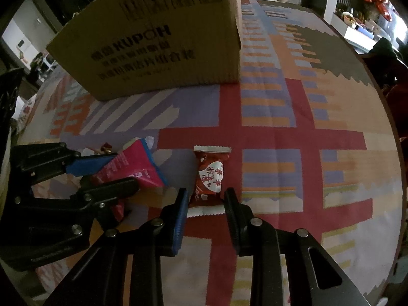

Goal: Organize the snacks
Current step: 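Grasp the pink bag with the left tool while the right tool grasps the red-and-white candy, then carry the pink bag and red-and-white candy over the box and release them inside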

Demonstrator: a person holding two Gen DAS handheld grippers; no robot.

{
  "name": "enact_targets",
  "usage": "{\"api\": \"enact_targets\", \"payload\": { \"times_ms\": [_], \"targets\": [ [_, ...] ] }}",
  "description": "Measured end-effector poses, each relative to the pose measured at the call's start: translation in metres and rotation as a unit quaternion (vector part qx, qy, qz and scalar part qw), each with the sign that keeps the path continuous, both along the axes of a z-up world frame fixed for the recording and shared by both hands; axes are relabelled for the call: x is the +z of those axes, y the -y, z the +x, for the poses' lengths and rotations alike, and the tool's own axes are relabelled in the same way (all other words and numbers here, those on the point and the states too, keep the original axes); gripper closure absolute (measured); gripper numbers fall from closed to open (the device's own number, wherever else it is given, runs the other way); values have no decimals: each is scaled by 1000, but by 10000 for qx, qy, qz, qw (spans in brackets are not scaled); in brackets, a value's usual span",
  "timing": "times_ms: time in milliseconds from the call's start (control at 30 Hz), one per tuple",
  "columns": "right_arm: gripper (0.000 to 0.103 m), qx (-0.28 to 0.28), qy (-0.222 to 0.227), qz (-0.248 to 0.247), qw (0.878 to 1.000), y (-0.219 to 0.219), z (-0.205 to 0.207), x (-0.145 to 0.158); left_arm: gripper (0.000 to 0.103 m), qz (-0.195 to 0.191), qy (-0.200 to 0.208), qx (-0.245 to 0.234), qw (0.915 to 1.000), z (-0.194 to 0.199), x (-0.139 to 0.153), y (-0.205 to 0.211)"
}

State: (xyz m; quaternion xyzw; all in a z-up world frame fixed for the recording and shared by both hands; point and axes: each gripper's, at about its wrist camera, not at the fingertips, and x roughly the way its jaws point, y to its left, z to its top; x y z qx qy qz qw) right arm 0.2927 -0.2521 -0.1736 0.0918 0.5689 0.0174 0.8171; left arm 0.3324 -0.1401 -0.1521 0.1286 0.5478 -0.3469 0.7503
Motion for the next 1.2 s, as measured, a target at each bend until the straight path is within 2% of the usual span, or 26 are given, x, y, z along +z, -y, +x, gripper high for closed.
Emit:
{"api": "enact_targets", "payload": {
  "times_ms": [267,300,333,367,633,667,700,767,1133,1167,1200],
  "targets": [
    [75,-16,171,23,9999,-1,-8,14,71,-176,146,389,9990,-6,15,-11],
    [83,-11,199,25,9998,-1,-9,16,71,-194,161,426,9988,-7,16,-12],
    [99,-3,217,15,9998,-1,-10,18,71,-197,182,446,9986,-7,18,-13],
    [101,22,210,24,9998,-2,-10,19,71,-204,204,460,9985,-8,19,-13],
    [99,-60,216,-106,9997,-4,-8,22,71,-285,233,706,9968,-10,25,-21],
    [93,-57,170,-36,9998,-3,-6,21,71,-276,246,758,9964,-9,25,-22],
    [82,-80,153,38,9998,-3,-4,19,71,-284,259,818,9959,-8,25,-24],
    [71,-126,199,-30,9997,-4,-2,18,71,-280,274,904,9951,-7,25,-26],
    [71,-41,-196,-196,9996,-10,15,-11,71,-255,332,1093,9931,-8,25,-29],
    [73,-44,-203,-185,9996,-10,15,-12,71,-265,324,1105,9930,-8,24,-29],
    [79,-44,-172,-188,9997,-10,14,-12,71,-259,325,1120,9928,-8,24,-29]
  ]
}}
